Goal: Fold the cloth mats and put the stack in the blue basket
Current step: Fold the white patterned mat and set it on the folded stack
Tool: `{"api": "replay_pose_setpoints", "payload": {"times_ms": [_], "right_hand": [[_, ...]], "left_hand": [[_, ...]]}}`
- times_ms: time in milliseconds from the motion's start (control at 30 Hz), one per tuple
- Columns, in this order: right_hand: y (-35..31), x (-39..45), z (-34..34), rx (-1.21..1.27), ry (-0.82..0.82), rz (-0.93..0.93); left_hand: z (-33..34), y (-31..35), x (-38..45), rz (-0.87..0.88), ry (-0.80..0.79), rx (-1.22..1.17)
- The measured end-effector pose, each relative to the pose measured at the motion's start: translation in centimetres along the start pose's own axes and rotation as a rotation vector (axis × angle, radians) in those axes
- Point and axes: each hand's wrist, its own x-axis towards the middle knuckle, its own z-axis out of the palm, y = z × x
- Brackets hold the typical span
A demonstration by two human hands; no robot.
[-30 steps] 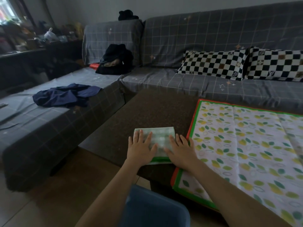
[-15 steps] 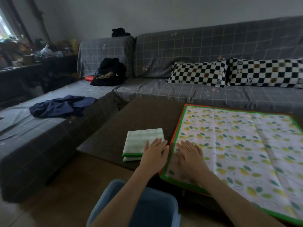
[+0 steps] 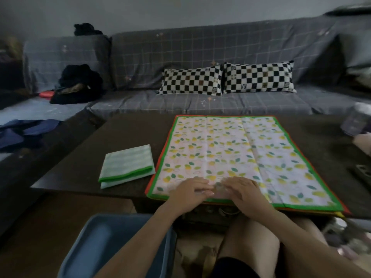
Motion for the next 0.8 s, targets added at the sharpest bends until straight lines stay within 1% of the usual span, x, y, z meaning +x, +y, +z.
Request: {"api": "replay_pose_setpoints", "payload": {"times_ms": [133,200,300,433,667,800], "right_hand": [[0.9,-2.3,-1.6,0.08,0.012,-0.035],[1.2,-2.9,-2.3,0.111,0.009,-0.048],[1.6,-3.2,-2.6,0.113,-0.043,-0.051],[1.9,-2.9,-2.6,0.196,-0.03,-0.014],[2.3,-2.6,-2.6,0.309,-0.053,0.039],[2.3,-2.5,-2.6,0.416,-0.07,0.069]], "left_hand": [[1.0,0.6,0.4,0.058,-0.038,-0.005],[1.1,0.8,0.5,0.046,-0.052,-0.034],[1.0,0.9,0.6,0.024,-0.072,-0.065],[0.9,1.0,0.5,0.025,-0.081,-0.052],[0.5,1.2,0.6,-0.004,-0.117,-0.108],[0.4,1.5,0.8,-0.019,-0.1,-0.099]]}}
